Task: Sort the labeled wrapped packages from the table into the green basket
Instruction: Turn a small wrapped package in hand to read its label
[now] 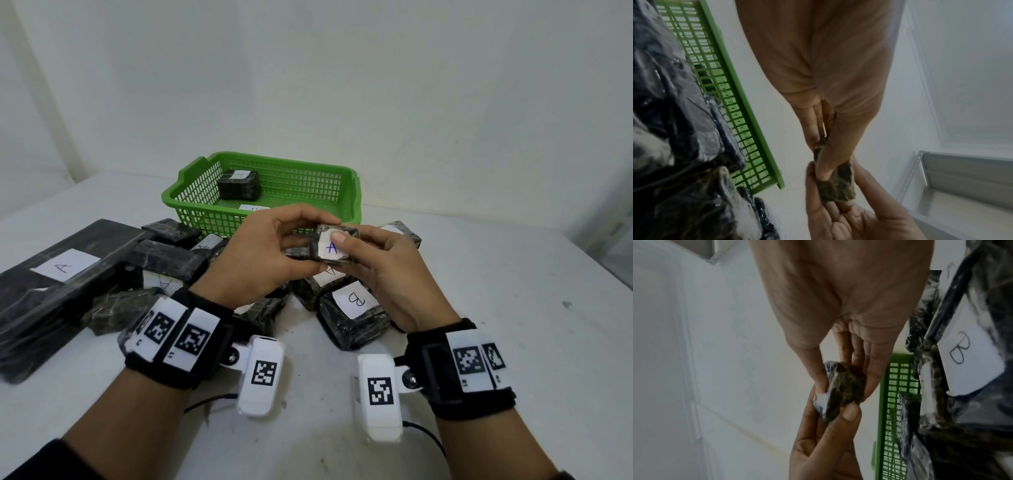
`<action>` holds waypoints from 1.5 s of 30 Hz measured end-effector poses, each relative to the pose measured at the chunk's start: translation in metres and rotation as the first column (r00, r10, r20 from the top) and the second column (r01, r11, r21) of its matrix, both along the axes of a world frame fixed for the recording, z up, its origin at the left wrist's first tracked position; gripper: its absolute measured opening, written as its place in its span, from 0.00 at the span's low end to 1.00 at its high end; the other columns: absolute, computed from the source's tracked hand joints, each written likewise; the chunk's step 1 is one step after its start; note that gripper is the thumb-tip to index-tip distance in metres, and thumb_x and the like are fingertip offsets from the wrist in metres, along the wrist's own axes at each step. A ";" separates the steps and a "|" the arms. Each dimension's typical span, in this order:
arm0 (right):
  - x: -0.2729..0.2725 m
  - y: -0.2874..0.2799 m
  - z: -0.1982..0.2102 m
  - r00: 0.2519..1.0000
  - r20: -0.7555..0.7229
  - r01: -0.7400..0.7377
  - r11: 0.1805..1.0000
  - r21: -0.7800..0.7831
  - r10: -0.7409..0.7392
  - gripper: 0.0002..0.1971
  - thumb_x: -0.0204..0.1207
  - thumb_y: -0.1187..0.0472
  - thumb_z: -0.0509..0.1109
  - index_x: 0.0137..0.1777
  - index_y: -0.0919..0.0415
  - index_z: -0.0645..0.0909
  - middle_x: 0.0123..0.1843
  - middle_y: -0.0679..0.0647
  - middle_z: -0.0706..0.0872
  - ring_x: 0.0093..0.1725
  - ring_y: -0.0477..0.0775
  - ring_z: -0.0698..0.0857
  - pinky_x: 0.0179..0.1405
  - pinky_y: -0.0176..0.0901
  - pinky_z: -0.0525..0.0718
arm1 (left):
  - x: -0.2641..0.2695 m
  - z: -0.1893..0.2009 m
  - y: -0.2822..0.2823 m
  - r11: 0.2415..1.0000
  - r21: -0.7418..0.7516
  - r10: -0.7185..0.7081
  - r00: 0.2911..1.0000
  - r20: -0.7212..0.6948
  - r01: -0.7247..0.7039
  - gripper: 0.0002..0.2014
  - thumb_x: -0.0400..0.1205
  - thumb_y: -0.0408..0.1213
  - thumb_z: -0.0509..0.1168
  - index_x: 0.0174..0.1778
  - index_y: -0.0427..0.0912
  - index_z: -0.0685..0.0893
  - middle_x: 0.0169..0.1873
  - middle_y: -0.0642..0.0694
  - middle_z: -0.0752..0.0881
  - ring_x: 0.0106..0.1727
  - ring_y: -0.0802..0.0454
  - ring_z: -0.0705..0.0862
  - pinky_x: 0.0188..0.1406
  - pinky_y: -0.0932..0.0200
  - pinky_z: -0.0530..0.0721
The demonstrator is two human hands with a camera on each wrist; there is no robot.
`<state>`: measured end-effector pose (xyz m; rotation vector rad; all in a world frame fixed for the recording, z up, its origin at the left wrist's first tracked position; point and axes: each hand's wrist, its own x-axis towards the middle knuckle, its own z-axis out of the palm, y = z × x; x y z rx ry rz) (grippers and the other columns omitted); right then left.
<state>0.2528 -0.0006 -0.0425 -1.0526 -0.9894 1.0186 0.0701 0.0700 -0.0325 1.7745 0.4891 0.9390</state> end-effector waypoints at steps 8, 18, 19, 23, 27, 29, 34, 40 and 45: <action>0.009 -0.002 0.003 1.000 0.028 0.013 0.999 -0.031 -0.013 0.16 0.75 0.72 0.80 0.62 0.71 0.88 0.56 0.67 0.95 0.58 0.65 0.94 0.61 0.51 0.93 | -0.001 0.001 0.002 0.999 -0.017 0.029 1.000 0.010 -0.029 0.28 0.69 0.16 0.81 0.65 0.35 0.86 0.61 0.43 0.92 0.59 0.44 0.93 0.62 0.44 0.91; 0.003 -0.002 0.001 0.999 0.048 0.016 0.999 -0.043 -0.014 0.18 0.73 0.69 0.82 0.62 0.72 0.88 0.56 0.67 0.95 0.61 0.70 0.93 0.66 0.60 0.90 | 0.001 -0.001 0.001 1.000 0.003 -0.005 1.000 -0.001 0.005 0.28 0.68 0.14 0.80 0.63 0.36 0.87 0.61 0.44 0.92 0.61 0.45 0.92 0.62 0.48 0.91; 0.003 -0.002 0.001 0.999 0.050 0.017 0.999 -0.045 -0.015 0.17 0.73 0.69 0.82 0.62 0.71 0.88 0.56 0.67 0.95 0.61 0.70 0.93 0.66 0.60 0.90 | 0.001 -0.001 0.001 1.000 0.006 -0.002 1.000 -0.004 0.002 0.28 0.68 0.14 0.80 0.63 0.36 0.87 0.61 0.44 0.92 0.61 0.45 0.93 0.62 0.48 0.91; 0.009 -0.004 0.004 0.998 0.059 0.008 1.000 -0.029 -0.006 0.14 0.72 0.71 0.81 0.58 0.66 0.89 0.55 0.64 0.95 0.57 0.63 0.94 0.61 0.51 0.93 | -0.002 0.000 0.004 1.000 -0.001 0.012 1.000 0.005 -0.012 0.29 0.69 0.16 0.80 0.66 0.35 0.86 0.62 0.43 0.92 0.61 0.45 0.92 0.63 0.45 0.91; 0.009 -0.004 0.004 0.989 0.120 0.076 0.996 0.052 -0.081 0.18 0.72 0.74 0.82 0.61 0.65 0.90 0.55 0.62 0.96 0.59 0.63 0.94 0.62 0.52 0.92 | -0.001 0.000 0.002 0.999 -0.027 -0.025 1.000 -0.003 0.025 0.35 0.68 0.29 0.83 0.74 0.41 0.83 0.64 0.43 0.91 0.65 0.45 0.91 0.68 0.44 0.87; 0.009 -0.005 0.004 0.985 0.145 0.079 0.994 0.070 -0.089 0.19 0.71 0.75 0.82 0.62 0.65 0.90 0.56 0.60 0.96 0.58 0.60 0.95 0.61 0.48 0.91 | 0.001 0.000 0.001 1.000 -0.005 0.026 0.999 0.030 -0.026 0.30 0.71 0.32 0.81 0.71 0.40 0.85 0.61 0.42 0.92 0.63 0.44 0.91 0.68 0.40 0.87; 0.008 -0.006 0.007 0.997 0.071 -0.041 0.999 0.017 0.040 0.25 0.68 0.63 0.86 0.66 0.66 0.88 0.62 0.63 0.94 0.63 0.61 0.93 0.69 0.55 0.88 | 0.000 -0.001 0.003 0.993 0.066 0.097 0.993 0.061 -0.101 0.23 0.71 0.24 0.82 0.62 0.38 0.89 0.54 0.42 0.94 0.57 0.44 0.93 0.63 0.41 0.90; 0.000 -0.005 0.004 0.999 0.005 -0.044 0.999 -0.016 0.044 0.25 0.66 0.59 0.81 0.64 0.69 0.89 0.57 0.66 0.94 0.56 0.60 0.94 0.66 0.55 0.90 | 0.004 -0.005 -0.003 0.991 0.118 0.052 0.998 0.038 -0.056 0.21 0.71 0.22 0.82 0.58 0.38 0.90 0.53 0.45 0.94 0.57 0.46 0.93 0.63 0.47 0.90; 0.006 -0.005 0.006 0.997 -0.040 -0.073 0.997 -0.033 0.072 0.27 0.66 0.61 0.81 0.66 0.72 0.87 0.60 0.68 0.93 0.57 0.60 0.94 0.66 0.49 0.91 | 0.003 -0.003 -0.001 0.989 0.117 0.082 0.995 0.051 -0.088 0.21 0.70 0.20 0.82 0.58 0.36 0.90 0.53 0.43 0.94 0.56 0.45 0.94 0.62 0.46 0.91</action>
